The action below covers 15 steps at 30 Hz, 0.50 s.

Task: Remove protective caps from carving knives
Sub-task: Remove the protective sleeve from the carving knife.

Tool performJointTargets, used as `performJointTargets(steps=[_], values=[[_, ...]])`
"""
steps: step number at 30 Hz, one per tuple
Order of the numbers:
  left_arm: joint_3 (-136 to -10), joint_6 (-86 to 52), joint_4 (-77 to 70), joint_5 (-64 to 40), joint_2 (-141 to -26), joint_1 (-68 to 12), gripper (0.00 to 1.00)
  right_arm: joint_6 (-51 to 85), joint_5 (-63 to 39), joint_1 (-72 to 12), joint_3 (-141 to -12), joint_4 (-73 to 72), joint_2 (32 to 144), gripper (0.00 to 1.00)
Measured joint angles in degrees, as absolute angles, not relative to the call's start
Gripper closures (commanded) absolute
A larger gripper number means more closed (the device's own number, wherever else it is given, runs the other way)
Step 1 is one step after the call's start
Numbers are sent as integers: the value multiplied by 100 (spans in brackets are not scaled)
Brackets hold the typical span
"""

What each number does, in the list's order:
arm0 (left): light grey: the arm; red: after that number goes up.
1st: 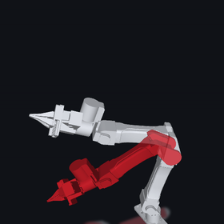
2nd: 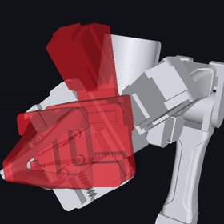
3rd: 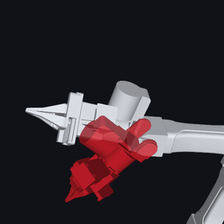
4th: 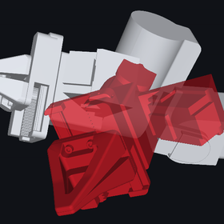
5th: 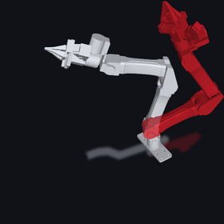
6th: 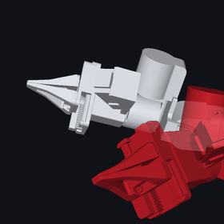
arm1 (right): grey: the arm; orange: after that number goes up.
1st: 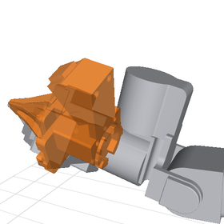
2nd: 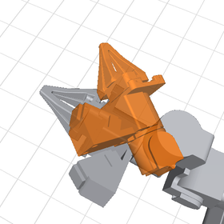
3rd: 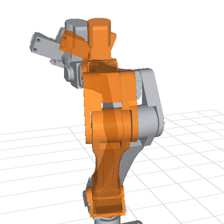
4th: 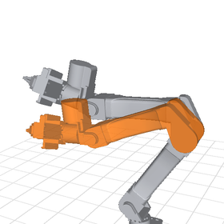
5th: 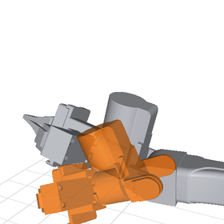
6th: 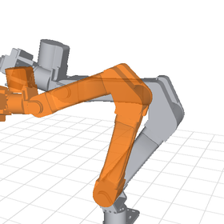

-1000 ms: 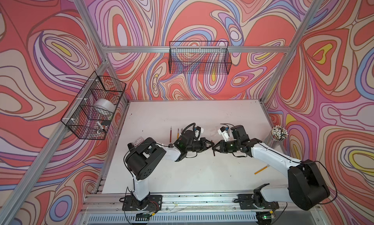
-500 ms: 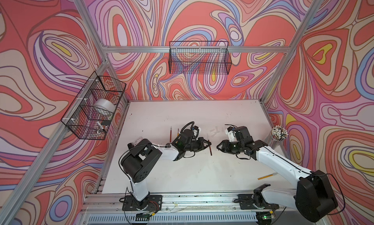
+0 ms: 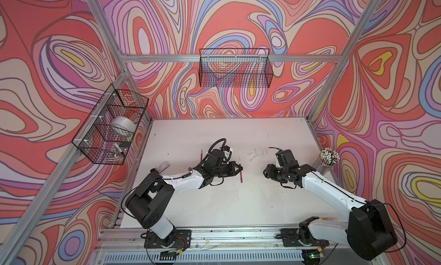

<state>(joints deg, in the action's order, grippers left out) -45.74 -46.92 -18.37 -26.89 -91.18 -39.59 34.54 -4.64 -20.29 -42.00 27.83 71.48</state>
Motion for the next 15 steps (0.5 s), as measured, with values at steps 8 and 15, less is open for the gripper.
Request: performJointTargets(steps=[8,15], values=[[-4582,-4042,-939,-2550,-8755,-3959,97,3245,-408,-2027,-4244,2228,7332,30],[-4619,-3660,-460,-2539,-8659,-3959,96,2987,-637,-2027,-4246,1817,7397,30]])
